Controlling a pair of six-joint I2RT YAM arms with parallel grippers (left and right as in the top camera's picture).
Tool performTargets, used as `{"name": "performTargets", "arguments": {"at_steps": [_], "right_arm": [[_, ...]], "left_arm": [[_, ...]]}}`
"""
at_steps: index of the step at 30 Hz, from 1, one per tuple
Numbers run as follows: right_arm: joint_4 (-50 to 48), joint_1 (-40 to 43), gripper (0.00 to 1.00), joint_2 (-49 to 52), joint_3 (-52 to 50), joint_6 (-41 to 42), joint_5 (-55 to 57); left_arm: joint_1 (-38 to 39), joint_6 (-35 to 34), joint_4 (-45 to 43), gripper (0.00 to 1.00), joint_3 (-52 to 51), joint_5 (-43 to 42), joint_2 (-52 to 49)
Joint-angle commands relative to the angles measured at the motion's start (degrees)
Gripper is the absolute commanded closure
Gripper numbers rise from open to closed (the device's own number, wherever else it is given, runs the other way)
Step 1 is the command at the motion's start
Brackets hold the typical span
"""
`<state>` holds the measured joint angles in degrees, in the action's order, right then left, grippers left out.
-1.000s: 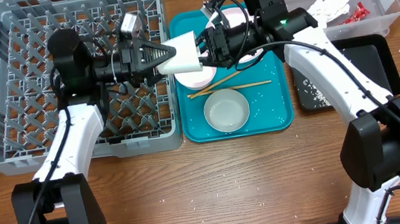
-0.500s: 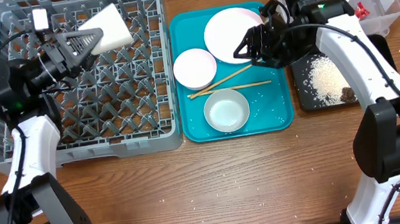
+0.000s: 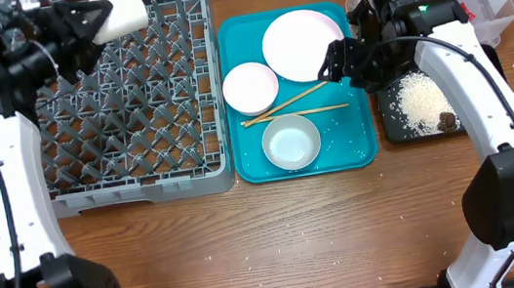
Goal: Sort waste into correct bins and load items into the dishwasher
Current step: 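Lower the cup into the dish rack with the left gripper, then move the left gripper to the white bowl and grasp its rim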
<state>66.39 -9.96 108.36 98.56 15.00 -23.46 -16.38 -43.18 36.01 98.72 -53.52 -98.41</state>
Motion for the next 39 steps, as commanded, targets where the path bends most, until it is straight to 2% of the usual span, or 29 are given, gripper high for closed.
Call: {"name": "performTargets", "arguments": {"at_steps": [1,3,4,7,8,9,14,19,29,33,34,35,36,38,39], "right_arm": [[0.85,-0.26,0.27,-1.97,0.13,-0.07,3.65],[1.73,-0.26,0.26,-1.97,0.13,-0.07,5.05],[2.08,-0.26,0.21,-1.97,0.13,-0.07,5.53],[3.23,-0.26,0.19,-1.97,0.13,-0.07,7.39],[3.43,-0.24,0.18,-1.97,0.13,-0.07,7.61],[3.58,-0.24,0.12,-1.97,0.13,-0.07,7.63],[3.52,-0.26,0.09,-1.97,0.13,-0.07,7.61],[3.61,-0.26,0.09,-1.97,0.13,-0.09,7.61],[4.04,-0.26,0.09,-1.97,0.13,-0.07,7.58],[4.24,-0.26,0.09,-1.97,0.13,-0.09,7.58],[4.24,-0.26,0.09,-1.97,0.13,-0.07,7.58],[4.24,-0.26,0.09,-1.97,0.13,-0.07,7.58],[4.24,-0.26,0.08,-1.97,0.13,-0.07,7.56],[4.24,-0.26,0.08,-1.97,0.13,-0.07,7.52],[4.26,-0.26,0.08,-1.97,0.13,-0.07,7.52]], "left_arm": [[5.64,20.90,16.20,0.75,10.23,16.68,0.92],[8.94,24.02,24.94,0.75,12.98,24.79,0.92],[10.47,24.68,28.24,0.75,13.68,28.41,0.92],[15.61,24.98,36.89,0.75,13.73,39.43,0.74],[17.09,24.94,38.86,0.75,13.46,42.27,0.59],[18.71,24.52,40.74,0.75,13.05,45.38,0.22],[24.57,22.29,43.10,0.75,9.01,53.51,-2.03],[26.51,21.29,42.75,0.72,4.28,53.68,-5.68],[28.20,21.24,43.39,0.80,3.54,51.34,-16.81],[28.20,20.63,43.65,0.79,3.52,51.54,-19.39],[28.20,20.65,43.67,0.72,3.52,51.63,-19.65],[28.20,20.65,43.67,0.58,3.52,51.89,-19.67],[28.20,20.68,43.67,0.43,3.52,52.13,-19.67],[28.17,20.94,43.71,0.03,3.52,52.24,-19.65],[28.15,20.94,43.74,0.00,3.52,52.26,-19.65]]}}
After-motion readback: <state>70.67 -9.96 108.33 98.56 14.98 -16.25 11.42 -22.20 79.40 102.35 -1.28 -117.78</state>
